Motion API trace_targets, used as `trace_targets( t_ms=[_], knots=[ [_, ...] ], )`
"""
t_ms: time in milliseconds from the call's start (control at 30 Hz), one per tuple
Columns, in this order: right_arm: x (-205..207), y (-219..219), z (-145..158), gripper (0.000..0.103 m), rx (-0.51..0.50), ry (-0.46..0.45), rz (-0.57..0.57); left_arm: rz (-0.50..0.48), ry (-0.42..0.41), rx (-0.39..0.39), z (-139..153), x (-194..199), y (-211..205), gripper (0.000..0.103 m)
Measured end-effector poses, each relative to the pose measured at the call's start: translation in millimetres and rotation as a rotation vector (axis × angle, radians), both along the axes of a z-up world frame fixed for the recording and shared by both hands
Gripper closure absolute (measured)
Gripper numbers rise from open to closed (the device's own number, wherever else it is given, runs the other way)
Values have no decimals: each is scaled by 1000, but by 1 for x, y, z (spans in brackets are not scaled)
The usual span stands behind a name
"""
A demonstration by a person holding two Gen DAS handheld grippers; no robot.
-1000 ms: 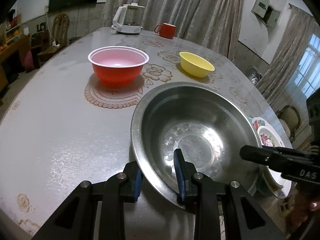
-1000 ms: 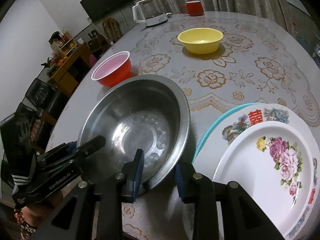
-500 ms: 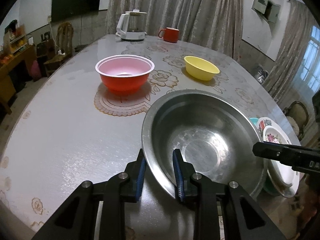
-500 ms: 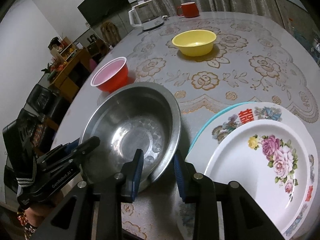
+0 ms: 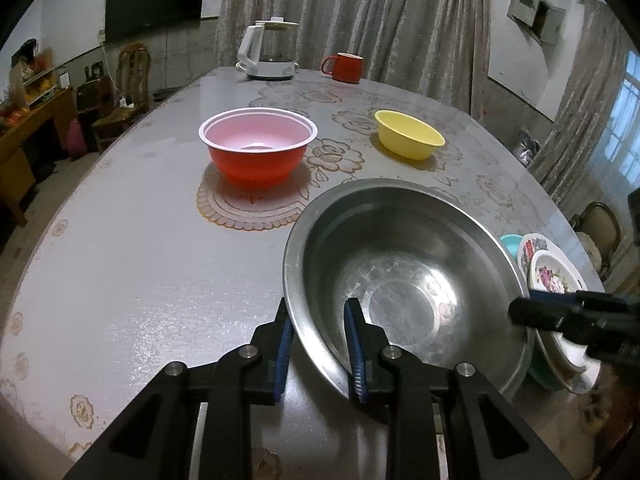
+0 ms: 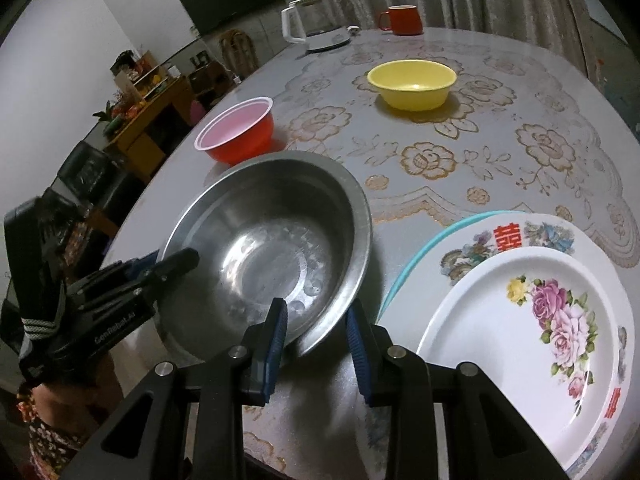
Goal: Organize plates and bowls
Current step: 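Lower the steel bowl onto the table and open both grippers, then move both grippers to the yellow bowl rim and close on it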
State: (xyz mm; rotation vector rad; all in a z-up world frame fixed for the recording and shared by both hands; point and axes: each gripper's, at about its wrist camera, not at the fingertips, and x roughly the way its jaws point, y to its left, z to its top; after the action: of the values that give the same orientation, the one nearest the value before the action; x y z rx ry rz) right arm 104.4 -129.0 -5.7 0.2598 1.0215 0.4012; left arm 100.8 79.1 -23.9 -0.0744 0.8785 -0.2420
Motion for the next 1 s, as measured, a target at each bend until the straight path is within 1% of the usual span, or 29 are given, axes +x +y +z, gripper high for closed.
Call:
trace_targets(
  t_ms=[100,167,233,300,367,500,533,600,633,733,767,867,1000],
  knots=[
    [1,-13,7,72,32,-14,-32,4,11,-13,-1,1,1,77],
    [1,-21,15,72,22,-38,-56,4,15,-19,-1,2,1,76],
    [0,-29,20,72,20,-52,-76,6,17,-26,1,2,1,72],
    [0,-36,23,72,26,-61,-97,8,15,-38,4,2,2,66],
    [1,-43,25,72,32,-63,-121,12,4,-42,9,2,2,61],
    [2,-50,24,72,39,-60,-145,15,-7,-20,15,1,1,58],
    [3,-51,24,72,38,-61,-146,18,-10,-19,16,0,1,55],
    [3,-50,24,72,34,-61,-143,28,-11,-19,20,0,1,46],
    [3,-50,23,72,30,-60,-143,32,-15,-22,23,1,1,39],
    [4,-51,19,72,26,-49,-145,32,-35,-25,33,3,-1,29],
    [5,-52,18,72,26,-46,-149,29,-36,-23,35,4,-3,23],
    [8,-57,15,72,18,-40,-163,-12,-36,-39,44,12,-11,18],
    [18,-68,11,72,1,-24,-188,-60,-25,-45,53,25,-26,16]
  ],
)
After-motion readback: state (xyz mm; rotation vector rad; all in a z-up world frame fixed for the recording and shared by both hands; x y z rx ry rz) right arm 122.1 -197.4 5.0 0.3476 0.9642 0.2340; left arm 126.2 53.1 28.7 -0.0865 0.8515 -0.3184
